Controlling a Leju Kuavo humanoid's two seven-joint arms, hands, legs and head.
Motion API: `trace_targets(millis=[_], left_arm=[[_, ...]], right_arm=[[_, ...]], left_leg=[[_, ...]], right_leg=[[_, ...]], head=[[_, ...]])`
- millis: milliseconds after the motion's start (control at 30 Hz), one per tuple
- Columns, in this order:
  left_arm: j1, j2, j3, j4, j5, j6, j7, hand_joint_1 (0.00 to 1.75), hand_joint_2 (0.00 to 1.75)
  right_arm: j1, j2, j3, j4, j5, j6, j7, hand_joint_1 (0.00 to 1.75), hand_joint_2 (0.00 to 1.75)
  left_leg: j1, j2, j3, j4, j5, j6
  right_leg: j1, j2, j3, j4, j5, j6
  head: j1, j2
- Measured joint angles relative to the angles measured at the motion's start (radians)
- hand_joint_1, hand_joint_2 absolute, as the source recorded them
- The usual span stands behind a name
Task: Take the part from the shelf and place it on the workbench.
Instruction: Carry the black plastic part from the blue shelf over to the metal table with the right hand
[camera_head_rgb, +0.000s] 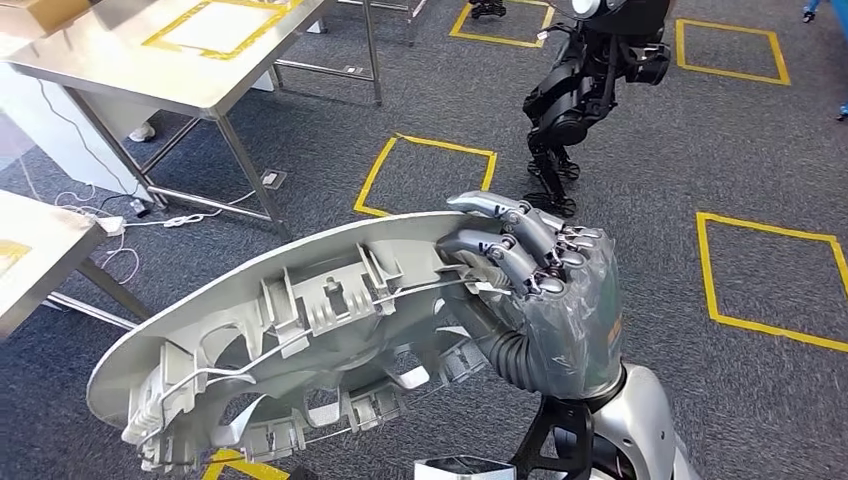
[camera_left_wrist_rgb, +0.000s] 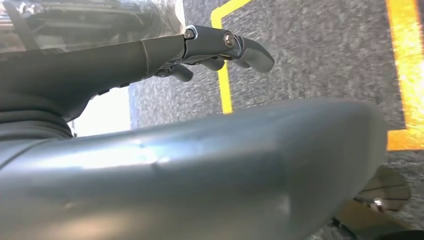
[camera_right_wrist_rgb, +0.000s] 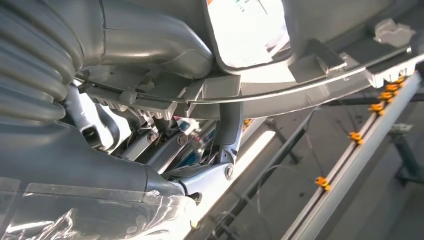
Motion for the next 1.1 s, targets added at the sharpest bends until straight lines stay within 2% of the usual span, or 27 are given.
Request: trace_targets(millis=[33,67,133,167,200,267,300,333,367,400,467,500,533,567,600,633,667,700,733,800,867,933,967,1000,1033,1067,1100], left_arm=[[0.001,0.000,0.000,0.000,0.000,0.000,0.000,0.00,1.75],[0.002,0.000,0.000,0.000,0.000,0.000,0.001,0.00,1.75],[0.002,0.000,0.000,0.000,-0.001,0.000,0.001,0.00,1.75],[0.000,-0.001,0.000,0.000,-0.001,0.000,0.001,0.00,1.75],[-0.001,-0.001,0.000,0.000,-0.001,0.000,0.001,0.00,1.75],[0.000,-0.001,0.000,0.000,-0.002,0.001,0.001,0.00,1.75],[0.003,-0.001,0.000,0.000,-0.002,0.001,0.001,0.00,1.75],[0.004,0.000,0.000,0.000,-0.003,0.001,0.001,0.00,1.75],[0.003,0.001,0.000,0.000,-0.003,0.002,0.001,0.00,1.75],[0.002,0.002,0.001,0.000,-0.003,0.002,0.001,0.00,1.75],[-0.001,0.002,0.001,0.000,-0.004,0.001,0.000,0.00,1.75],[-0.002,0.001,0.001,0.000,-0.004,0.000,0.000,0.00,1.75],[-0.001,0.001,0.001,0.000,-0.006,0.000,0.000,0.00,1.75],[0.000,0.000,0.001,0.000,-0.010,0.000,0.001,0.00,1.75],[0.000,-0.001,0.001,0.000,-0.015,0.000,0.002,0.00,1.75],[-0.001,-0.003,0.001,0.000,-0.021,0.000,0.003,0.00,1.75],[-0.001,-0.006,0.000,0.000,-0.028,0.001,0.003,0.00,1.75],[-0.001,-0.009,0.000,0.000,-0.032,0.002,0.004,0.00,1.75],[0.000,-0.012,-0.001,0.000,-0.035,0.003,0.004,0.00,1.75],[0.003,-0.016,-0.002,0.000,-0.037,0.007,0.004,0.00,1.75],[0.005,-0.018,-0.002,0.000,-0.037,0.010,0.004,0.00,1.75],[0.002,-0.019,-0.003,0.000,-0.037,0.012,0.004,0.00,1.75],[0.001,-0.019,-0.003,0.000,-0.037,0.012,0.004,0.00,1.75],[0.000,-0.019,-0.003,0.000,-0.037,0.012,0.004,0.00,1.75],[0.001,-0.019,-0.003,0.000,-0.037,0.013,0.004,0.00,1.75],[0.002,-0.019,-0.003,0.000,-0.036,0.013,0.004,0.00,1.75],[0.003,-0.019,-0.003,0.000,-0.036,0.013,0.005,0.00,1.75]], right_arm=[[0.000,0.000,0.000,0.001,0.000,0.000,0.000,1.75,1.75],[0.000,0.000,0.000,0.001,0.000,0.000,0.000,1.75,1.75],[0.000,0.000,0.000,0.001,0.000,0.000,0.000,1.75,1.75],[-0.001,0.000,0.000,0.001,0.000,0.000,0.000,1.75,1.75],[-0.002,0.000,0.000,0.001,0.000,0.000,0.000,1.75,1.75],[-0.003,0.000,0.000,0.001,0.000,0.000,0.000,1.75,1.75],[-0.004,0.000,0.000,0.001,0.000,0.000,0.000,1.75,1.75],[-0.005,0.000,0.000,0.001,0.000,0.000,0.000,1.75,1.75],[-0.005,0.000,0.000,0.001,0.000,0.000,0.000,1.75,1.75],[-0.006,0.000,-0.001,0.001,0.000,0.000,0.000,1.75,1.75],[-0.005,-0.001,-0.001,0.002,0.000,0.000,0.002,1.75,1.75],[-0.004,-0.002,-0.001,0.002,0.000,0.000,0.004,1.75,1.75],[-0.004,-0.004,-0.001,0.002,0.001,-0.001,0.007,1.75,1.75],[-0.003,-0.005,-0.002,0.001,0.002,-0.002,0.010,1.75,1.75],[-0.003,-0.007,-0.004,0.001,0.003,-0.004,0.014,1.75,1.75],[-0.002,-0.010,-0.006,-0.001,0.005,-0.007,0.017,1.75,1.75],[-0.001,-0.014,-0.009,-0.003,0.006,-0.010,0.021,1.75,1.75],[0.002,-0.017,-0.012,-0.006,0.007,-0.013,0.024,1.75,1.75],[0.006,-0.021,-0.015,-0.010,0.008,-0.016,0.026,1.75,1.75],[0.013,-0.026,-0.021,-0.016,0.008,-0.018,0.029,1.75,1.75],[0.017,-0.029,-0.028,-0.021,0.009,-0.018,0.030,1.75,1.75],[0.021,-0.031,-0.033,-0.023,0.010,-0.018,0.031,1.75,1.75],[0.024,-0.033,-0.034,-0.024,0.010,-0.018,0.031,1.75,1.75],[0.027,-0.034,-0.034,-0.024,0.010,-0.018,0.032,1.75,1.75],[0.029,-0.035,-0.035,-0.024,0.010,-0.018,0.032,1.75,1.75],[0.030,-0.037,-0.035,-0.024,0.010,-0.018,0.032,1.75,1.75],[0.030,-0.037,-0.036,-0.024,0.010,-0.018,0.032,1.75,1.75]], left_leg=[[0.004,0.002,0.002,-0.006,0.015,-0.004],[0.008,0.007,0.023,-0.050,0.045,-0.007],[0.008,0.036,0.090,-0.179,0.101,-0.009],[0.006,0.050,0.114,-0.224,0.114,-0.004],[0.002,0.059,0.124,-0.246,0.115,0.003],[-0.004,0.051,0.124,-0.250,0.110,0.022],[-0.004,0.044,0.124,-0.252,0.111,0.028],[-0.003,0.037,0.126,-0.254,0.111,0.035],[-0.002,0.030,0.127,-0.256,0.112,0.042],[-0.002,0.023,0.128,-0.256,0.112,0.046],[-0.006,0.005,0.129,-0.256,0.111,0.053],[-0.008,-0.005,0.130,-0.256,0.110,0.054],[-0.010,-0.015,0.132,-0.256,0.109,0.055],[-0.012,-0.026,0.135,-0.256,0.109,0.056],[-0.012,-0.036,0.137,-0.256,0.108,0.056],[-0.013,-0.047,0.138,-0.255,0.107,0.054],[-0.012,-0.057,0.136,-0.254,0.106,0.051],[-0.010,-0.065,0.133,-0.253,0.107,0.047],[-0.008,-0.072,0.129,-0.254,0.107,0.042],[-0.003,-0.079,0.125,-0.255,0.107,0.031],[-0.005,-0.048,0.112,-0.222,0.083,0.022],[-0.005,-0.009,0.066,-0.118,0.029,0.014],[-0.003,-0.003,0.035,-0.053,0.004,0.009],[-0.001,0.000,0.012,-0.007,-0.009,0.004],[0.002,0.002,0.003,0.007,-0.004,0.000],[0.005,0.005,0.014,-0.018,0.020,-0.003],[0.007,0.013,0.044,-0.077,0.055,-0.006]], right_leg=[[-0.001,-0.009,0.001,0.001,-0.003,0.003],[-0.001,-0.018,0.003,0.003,-0.007,0.006],[-0.001,-0.034,0.007,0.010,-0.017,0.017],[0.001,-0.041,0.008,0.013,-0.021,0.023],[0.003,-0.047,0.009,0.015,-0.024,0.028],[0.003,-0.059,0.011,0.015,-0.027,0.039],[0.000,-0.054,0.012,0.018,-0.032,0.044],[-0.003,-0.039,0.008,0.031,-0.043,0.049],[-0.005,-0.019,-0.007,0.065,-0.064,0.052],[-0.007,0.004,-0.034,0.121,-0.092,0.052],[-0.007,0.023,-0.110,0.263,-0.146,0.050],[-0.006,0.024,-0.138,0.308,-0.152,0.047],[-0.005,0.025,-0.148,0.315,-0.138,0.043],[-0.003,0.029,-0.138,0.279,-0.104,0.038],[0.000,0.040,-0.112,0.210,-0.059,0.031],[0.003,0.061,-0.083,0.137,-0.022,0.023],[0.004,0.079,-0.058,0.075,0.004,0.019],[0.006,0.093,-0.045,0.039,0.015,0.016],[0.008,0.098,-0.040,0.026,0.015,0.016],[0.008,0.083,-0.035,0.015,0.018,0.014],[0.004,0.064,-0.023,0.001,0.021,0.008],[0.003,0.043,-0.012,-0.005,0.019,0.003],[0.003,0.031,-0.010,-0.005,0.016,0.002],[0.003,0.020,-0.009,-0.004,0.014,0.002],[0.002,0.010,-0.008,-0.002,0.011,0.004],[0.001,0.001,-0.007,0.000,0.008,0.006],[0.000,-0.007,-0.006,0.004,0.003,0.010]], head=[[-0.001,0.000],[-0.003,0.000],[-0.008,0.000],[-0.009,0.000],[-0.009,0.000],[-0.005,0.000],[-0.003,0.000],[-0.001,0.000],[0.002,0.000],[0.006,0.000],[0.014,0.000],[0.016,0.000],[0.017,0.000],[0.018,0.000],[0.018,0.000],[0.018,0.000],[0.018,0.000],[0.018,0.000],[0.018,0.000],[0.019,0.000],[0.015,0.000],[0.009,0.000],[0.007,0.000],[0.006,0.000],[0.005,0.000],[0.004,0.000],[0.002,0.000]])
